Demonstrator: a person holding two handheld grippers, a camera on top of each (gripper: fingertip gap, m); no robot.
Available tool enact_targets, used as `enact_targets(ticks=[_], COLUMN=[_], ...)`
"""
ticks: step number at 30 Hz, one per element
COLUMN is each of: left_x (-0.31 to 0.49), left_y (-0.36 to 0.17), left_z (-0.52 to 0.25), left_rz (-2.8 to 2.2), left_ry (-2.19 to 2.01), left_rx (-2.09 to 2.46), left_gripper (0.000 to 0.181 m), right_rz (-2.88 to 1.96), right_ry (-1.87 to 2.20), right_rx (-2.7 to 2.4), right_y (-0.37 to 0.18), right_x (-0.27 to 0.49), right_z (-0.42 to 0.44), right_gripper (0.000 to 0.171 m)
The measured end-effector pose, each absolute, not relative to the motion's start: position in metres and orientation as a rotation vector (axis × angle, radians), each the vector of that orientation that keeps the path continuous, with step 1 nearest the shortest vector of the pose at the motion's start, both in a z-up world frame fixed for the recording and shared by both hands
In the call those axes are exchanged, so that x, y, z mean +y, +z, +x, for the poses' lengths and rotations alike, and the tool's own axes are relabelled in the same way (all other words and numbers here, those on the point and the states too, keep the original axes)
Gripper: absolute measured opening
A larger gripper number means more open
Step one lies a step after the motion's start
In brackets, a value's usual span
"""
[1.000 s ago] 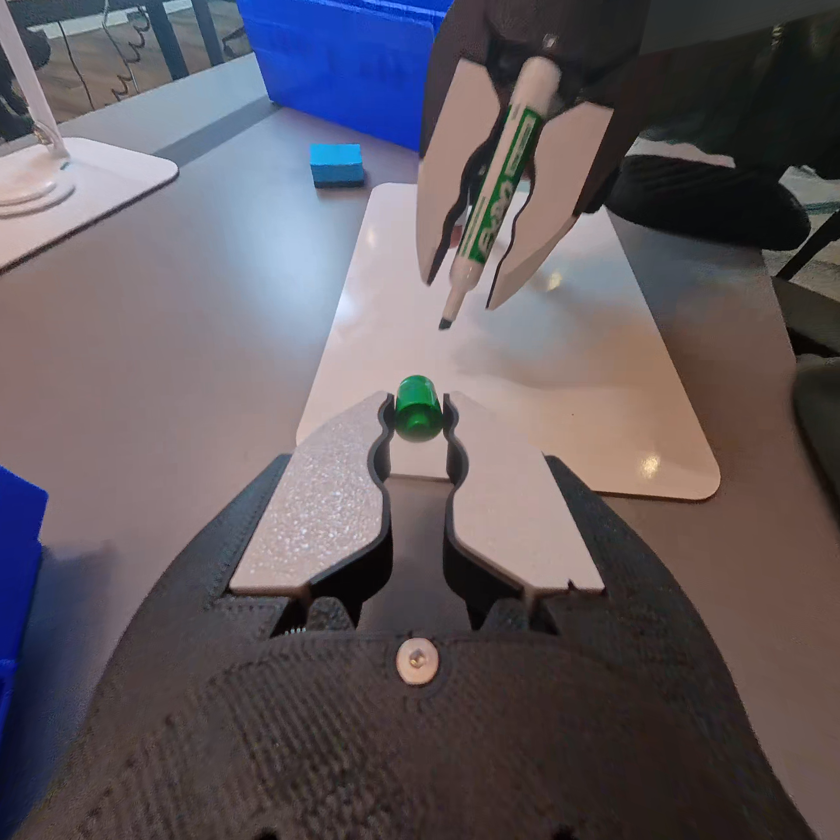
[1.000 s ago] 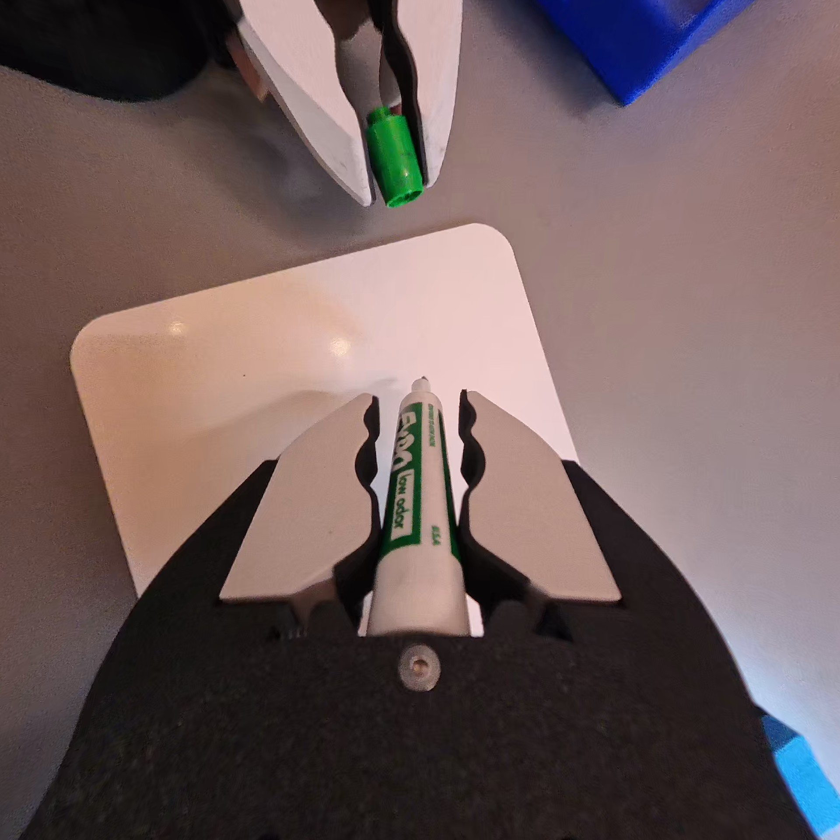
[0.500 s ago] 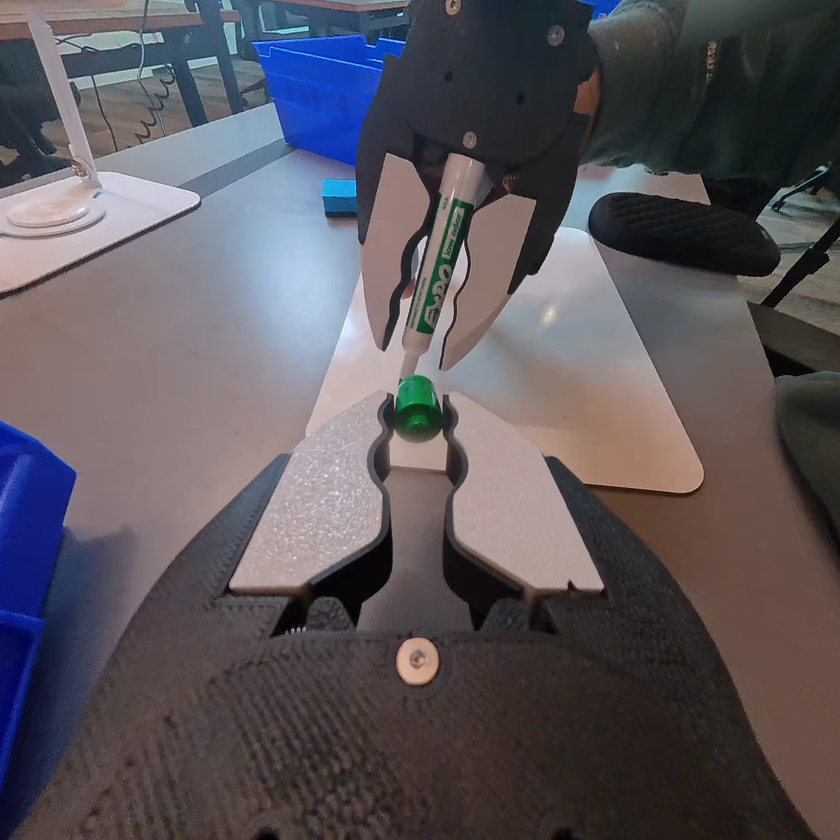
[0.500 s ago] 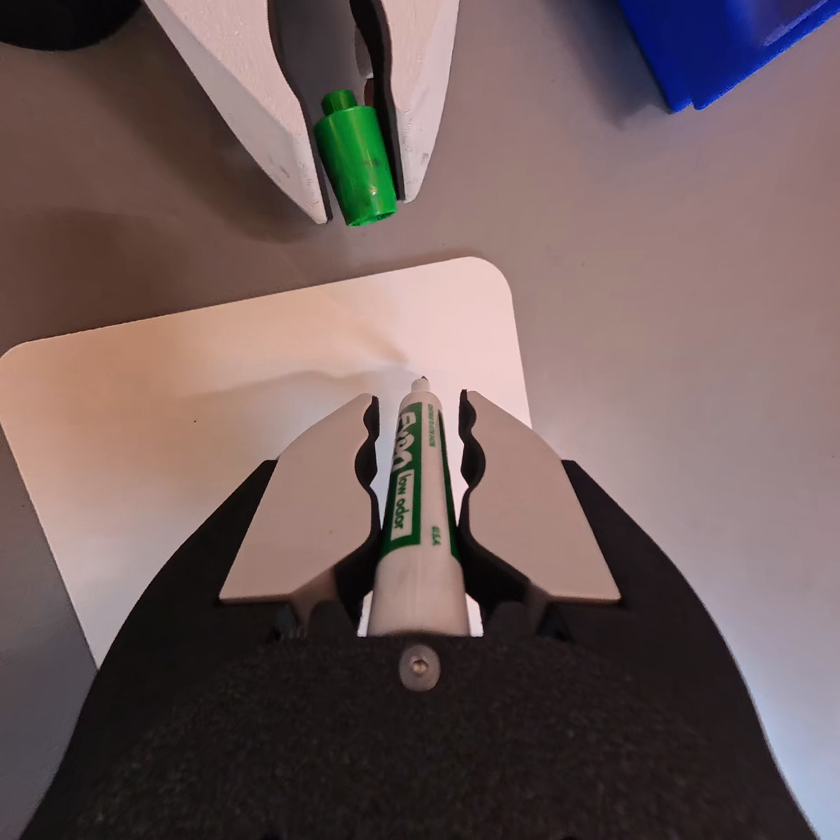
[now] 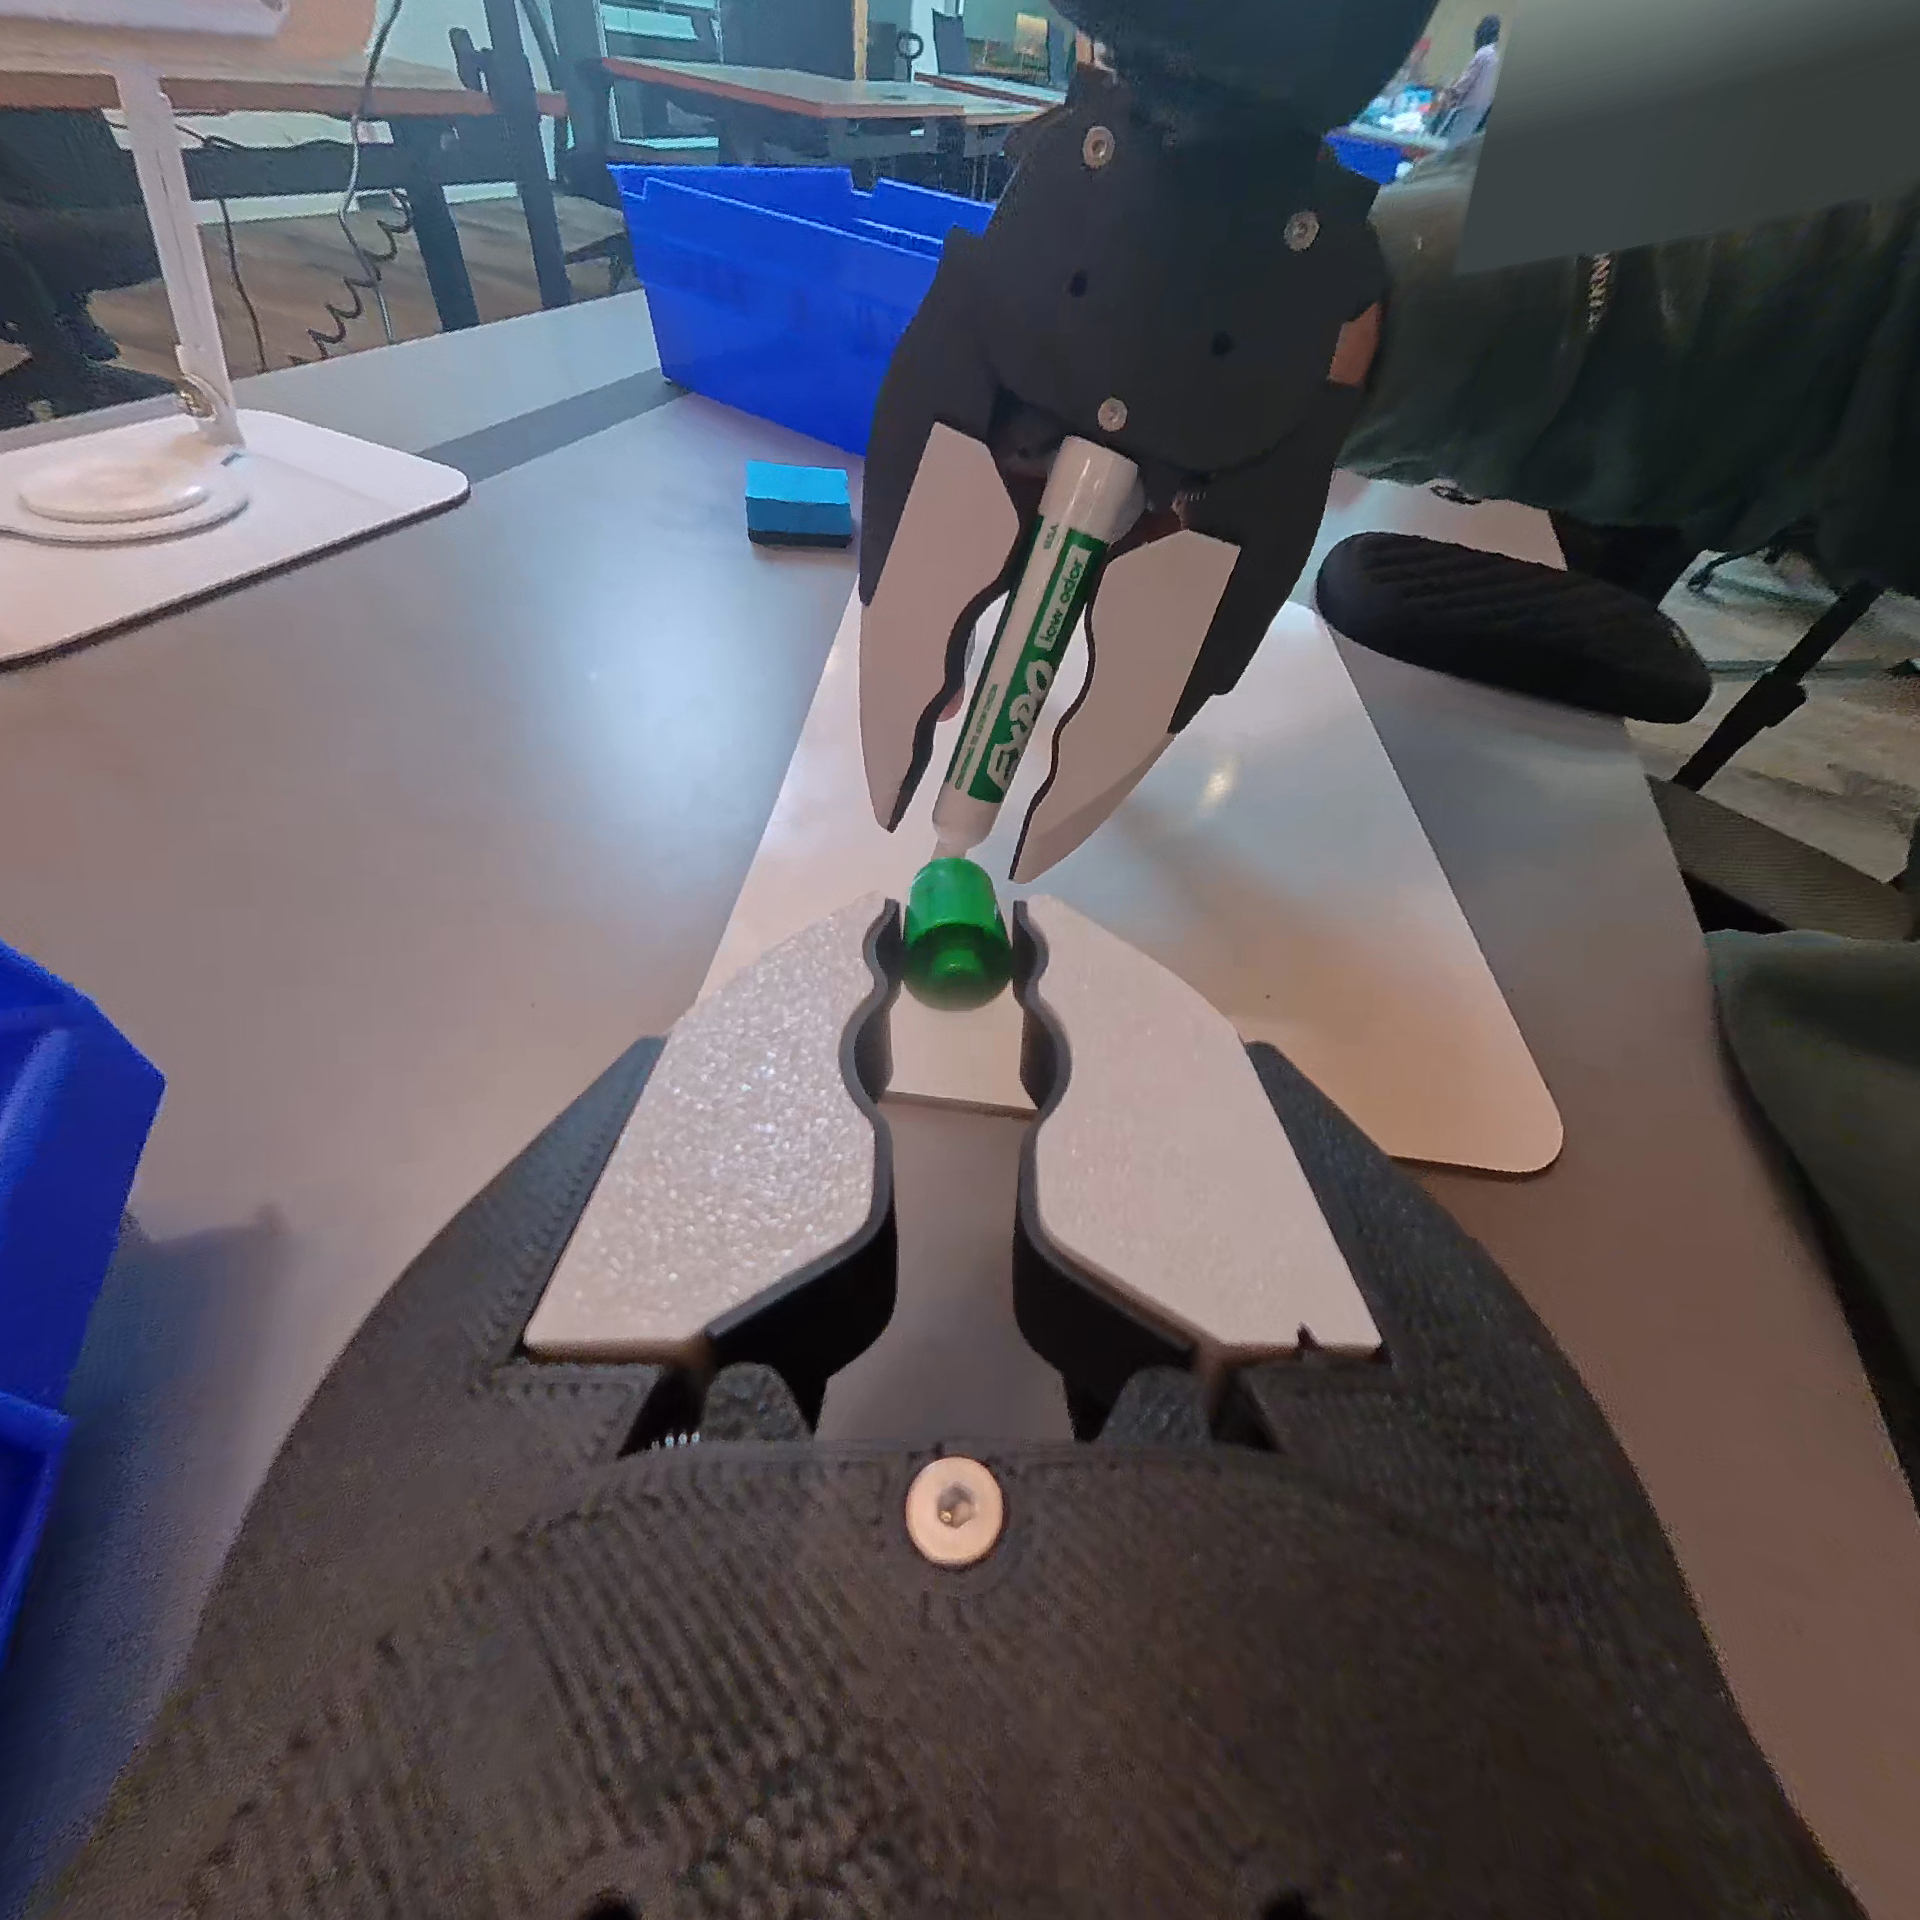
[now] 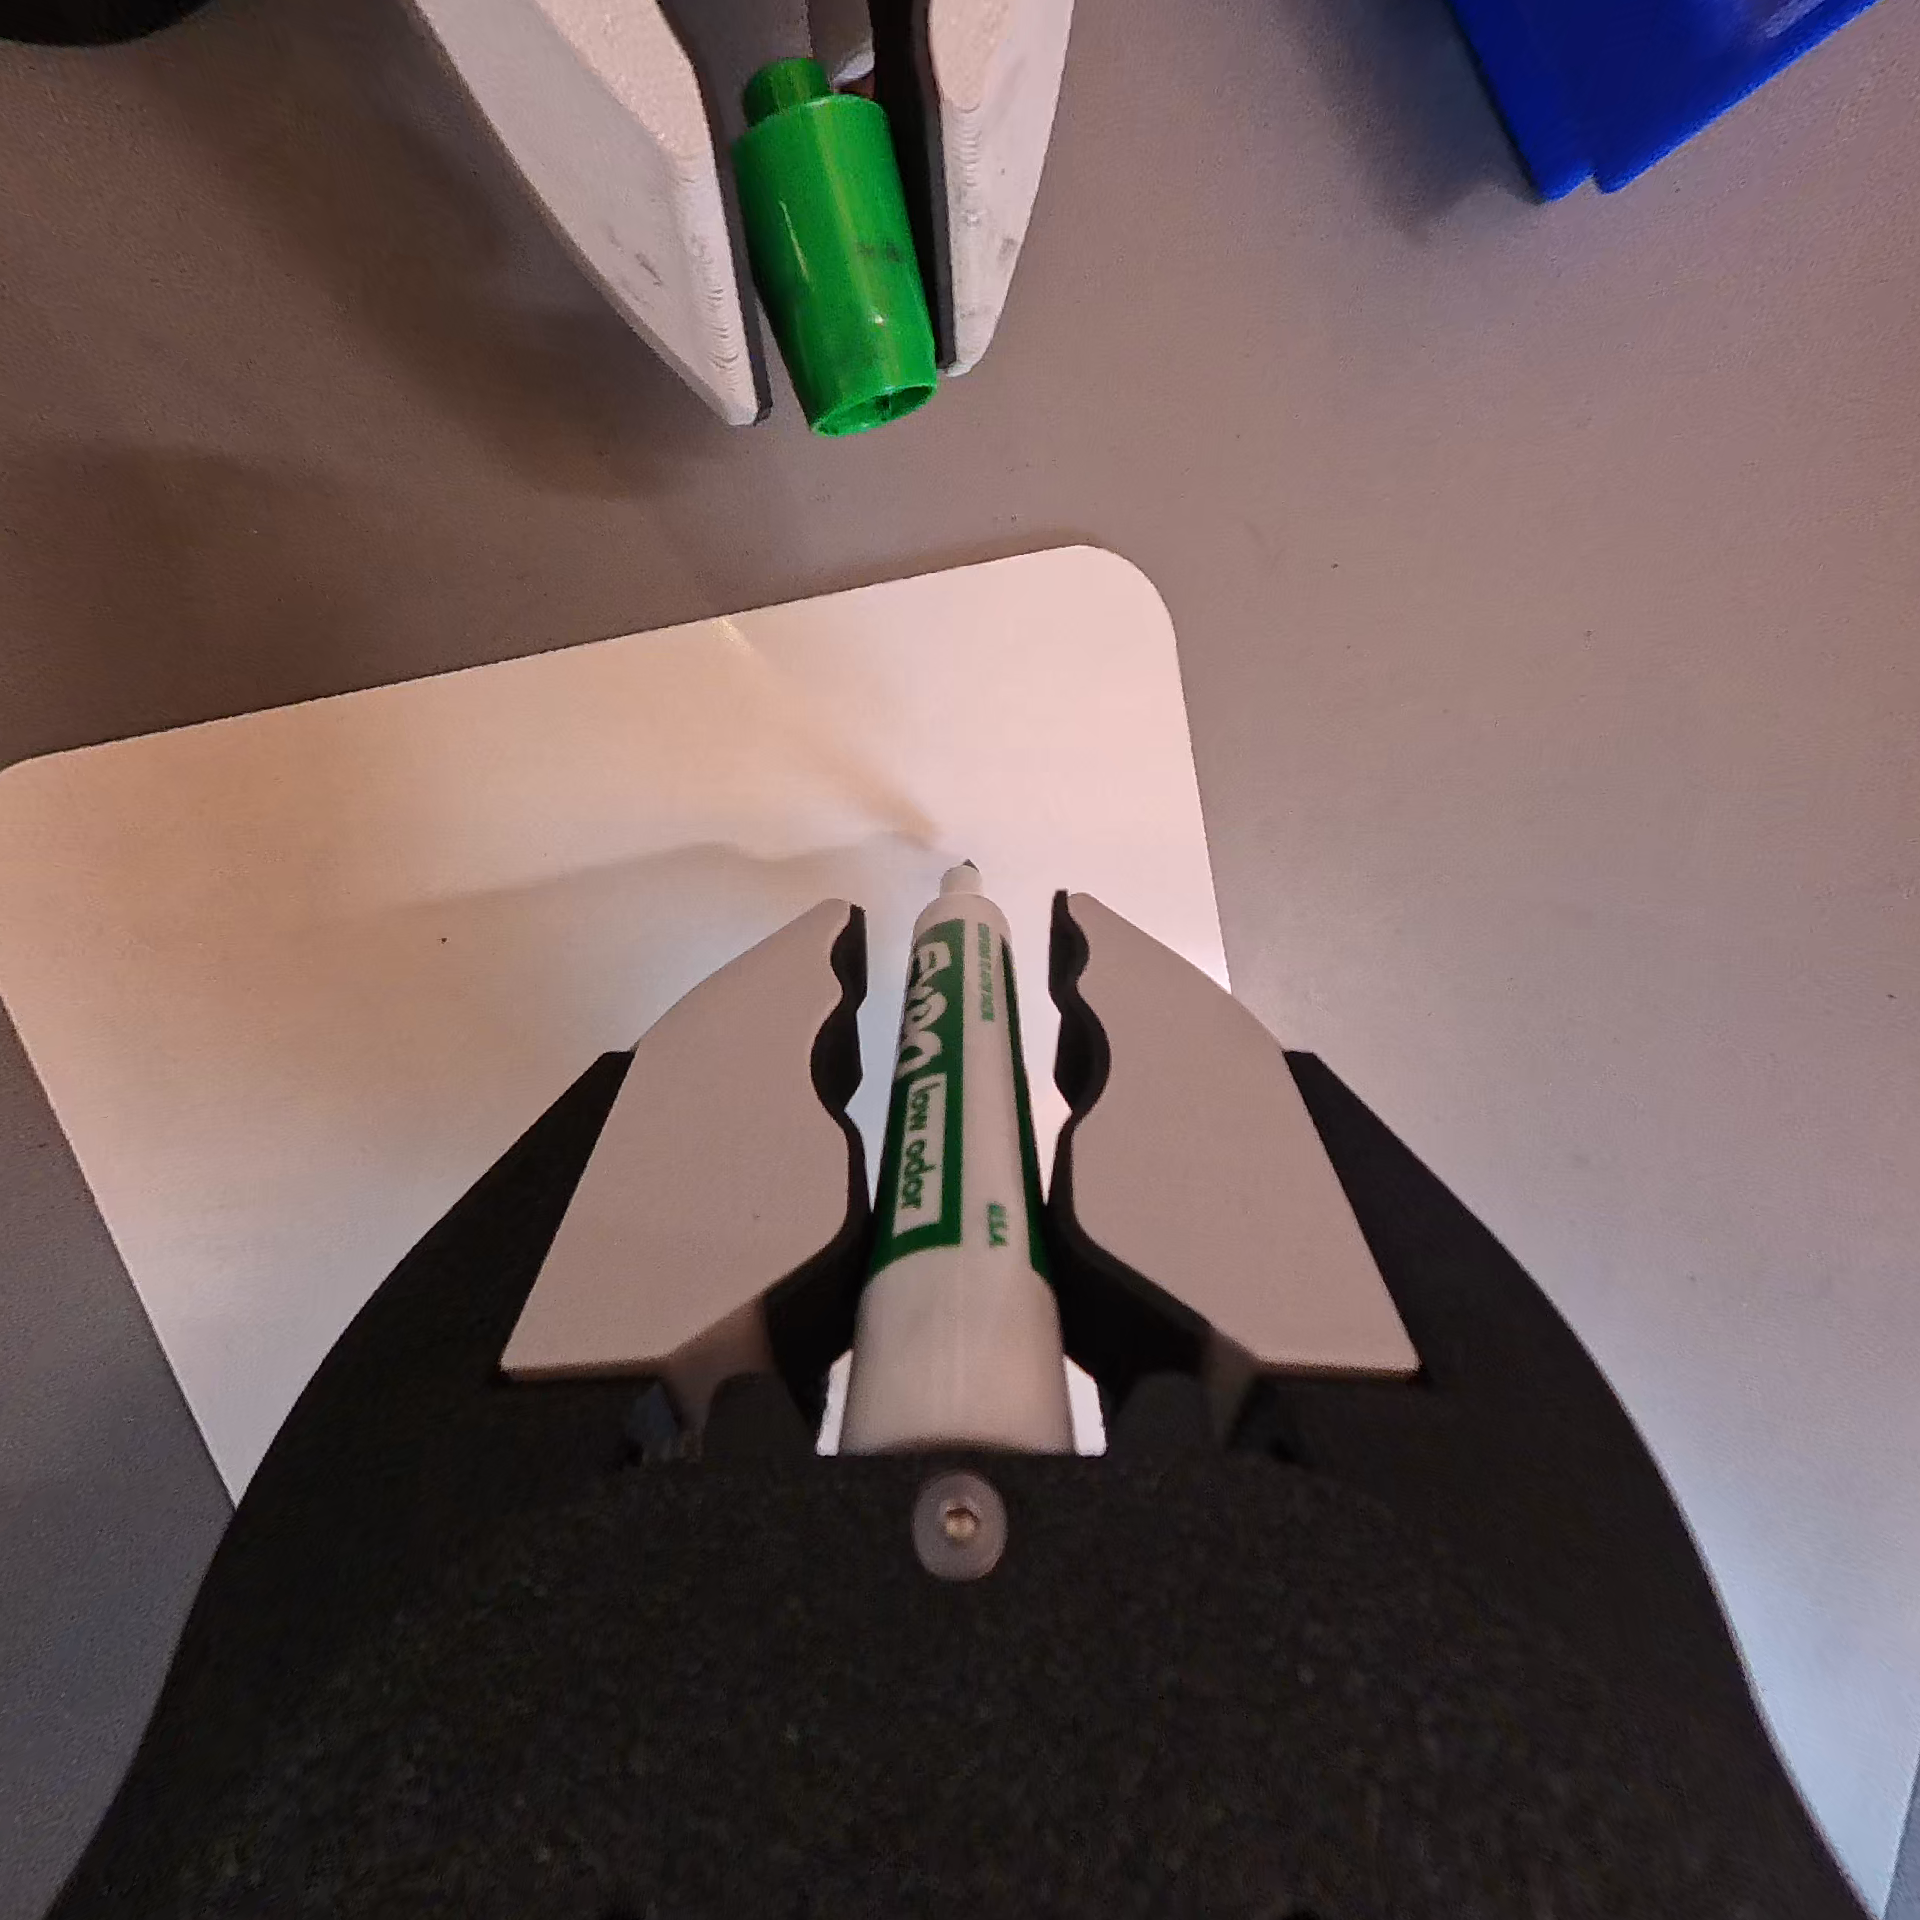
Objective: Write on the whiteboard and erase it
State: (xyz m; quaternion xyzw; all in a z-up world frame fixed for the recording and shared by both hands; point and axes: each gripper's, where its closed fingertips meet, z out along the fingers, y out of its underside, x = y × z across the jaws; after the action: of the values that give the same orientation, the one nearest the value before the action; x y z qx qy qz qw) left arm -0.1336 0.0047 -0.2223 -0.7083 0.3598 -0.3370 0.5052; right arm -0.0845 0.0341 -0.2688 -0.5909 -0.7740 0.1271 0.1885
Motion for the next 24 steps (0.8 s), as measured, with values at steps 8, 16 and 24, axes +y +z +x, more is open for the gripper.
enact_targets(ticks=[8,16,24], left_x=[0.0024,0.0012,0.0028], left_y=[-0.2243,-0.2261,-0.2273], left_z=[-0.1323,-0.1313,-0.1323], left_rz=[-1.718,-1.725,-1.738], left_ry=[-0.802,-0.828,-0.848], left_rx=[0.892,0.894,0.874], left_gripper=[0.02,0.02,0.02], right_rz=[-1.683,-1.679,-1.679], right_ry=[0.366,0.398,0.409], right_rx=[-2.14,-2.129,-2.129], right_y=[-0.2699,-0.2718,-0.2688], right_x=[0.0329,0.0304,0.0315], right_z=[-0.0785,-0.0802,-0.0827], right_gripper=[0.034,0.034,0.034])
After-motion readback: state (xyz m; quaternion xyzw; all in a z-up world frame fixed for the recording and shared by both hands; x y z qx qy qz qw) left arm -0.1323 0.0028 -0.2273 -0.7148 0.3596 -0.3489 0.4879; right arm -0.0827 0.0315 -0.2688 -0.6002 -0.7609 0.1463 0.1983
